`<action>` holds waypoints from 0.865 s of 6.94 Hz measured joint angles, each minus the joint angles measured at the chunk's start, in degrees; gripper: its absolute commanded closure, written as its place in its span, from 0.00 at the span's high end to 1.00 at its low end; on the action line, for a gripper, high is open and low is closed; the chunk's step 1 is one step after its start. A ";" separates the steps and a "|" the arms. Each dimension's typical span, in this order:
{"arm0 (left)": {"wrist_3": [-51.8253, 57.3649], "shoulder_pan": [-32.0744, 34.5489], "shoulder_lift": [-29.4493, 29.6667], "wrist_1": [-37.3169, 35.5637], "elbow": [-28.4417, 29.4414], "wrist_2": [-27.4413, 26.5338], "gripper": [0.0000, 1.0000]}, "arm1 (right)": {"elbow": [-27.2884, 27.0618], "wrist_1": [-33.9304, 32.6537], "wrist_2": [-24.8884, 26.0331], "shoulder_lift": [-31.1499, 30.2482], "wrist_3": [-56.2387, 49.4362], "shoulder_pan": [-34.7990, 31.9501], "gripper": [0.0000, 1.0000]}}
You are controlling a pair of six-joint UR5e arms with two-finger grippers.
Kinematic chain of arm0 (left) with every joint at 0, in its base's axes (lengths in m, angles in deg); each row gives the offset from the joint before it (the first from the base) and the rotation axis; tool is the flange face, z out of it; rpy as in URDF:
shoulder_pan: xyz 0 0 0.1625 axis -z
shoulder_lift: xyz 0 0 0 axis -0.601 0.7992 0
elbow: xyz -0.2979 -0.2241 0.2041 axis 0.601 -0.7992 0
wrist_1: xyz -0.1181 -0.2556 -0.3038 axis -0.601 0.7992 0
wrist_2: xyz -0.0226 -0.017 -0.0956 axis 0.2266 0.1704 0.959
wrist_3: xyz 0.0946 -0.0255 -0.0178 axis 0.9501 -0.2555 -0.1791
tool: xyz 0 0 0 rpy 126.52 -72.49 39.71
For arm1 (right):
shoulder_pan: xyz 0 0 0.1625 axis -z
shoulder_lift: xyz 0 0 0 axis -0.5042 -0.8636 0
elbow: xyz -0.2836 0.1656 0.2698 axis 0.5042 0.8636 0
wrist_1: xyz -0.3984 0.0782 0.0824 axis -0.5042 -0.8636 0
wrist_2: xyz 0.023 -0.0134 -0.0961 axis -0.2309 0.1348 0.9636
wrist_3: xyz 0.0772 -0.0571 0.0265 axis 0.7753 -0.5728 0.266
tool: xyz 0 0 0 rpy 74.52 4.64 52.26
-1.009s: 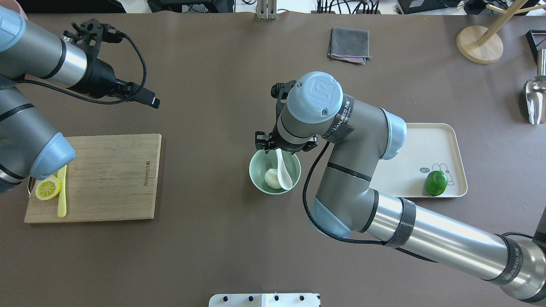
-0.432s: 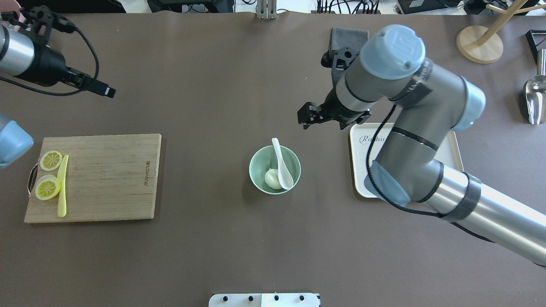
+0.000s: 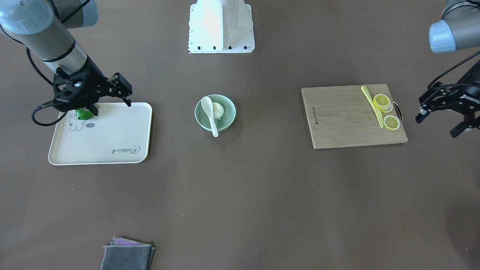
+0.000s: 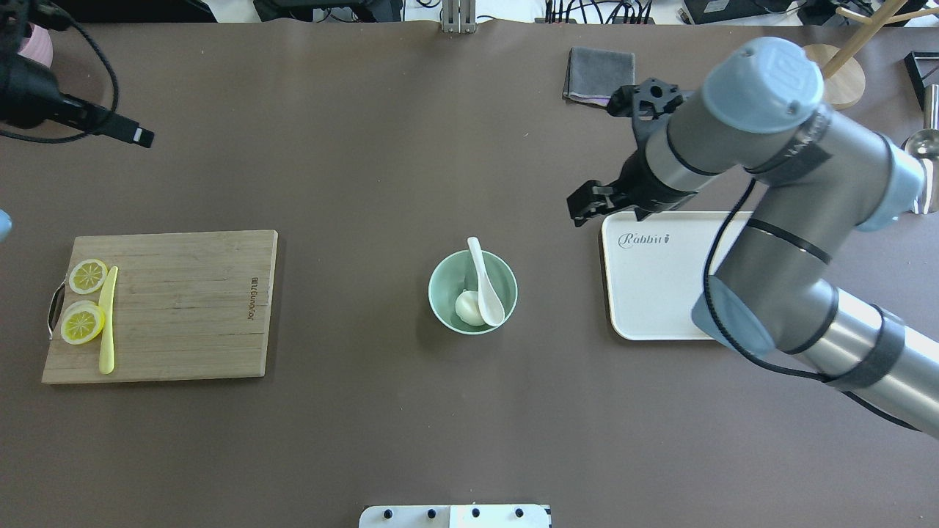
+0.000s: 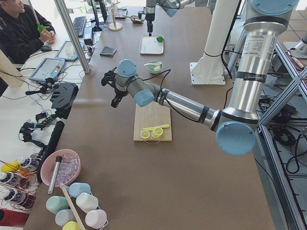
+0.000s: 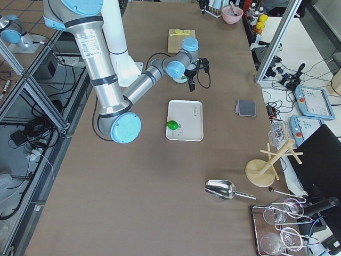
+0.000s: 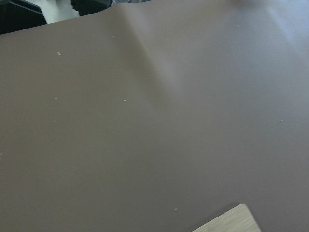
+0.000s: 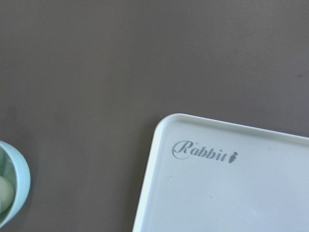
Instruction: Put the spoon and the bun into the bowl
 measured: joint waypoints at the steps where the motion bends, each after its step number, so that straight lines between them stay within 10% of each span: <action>1: 2.61 3.47 -2.40 -0.17 0.86 0.25 0.98 | -1.52 0.21 -2.52 -5.12 -1.09 -4.09 1.00; 6: 8.02 13.72 -8.38 -2.49 5.23 0.04 0.98 | 3.20 0.69 -8.24 -15.11 -16.93 -23.36 1.00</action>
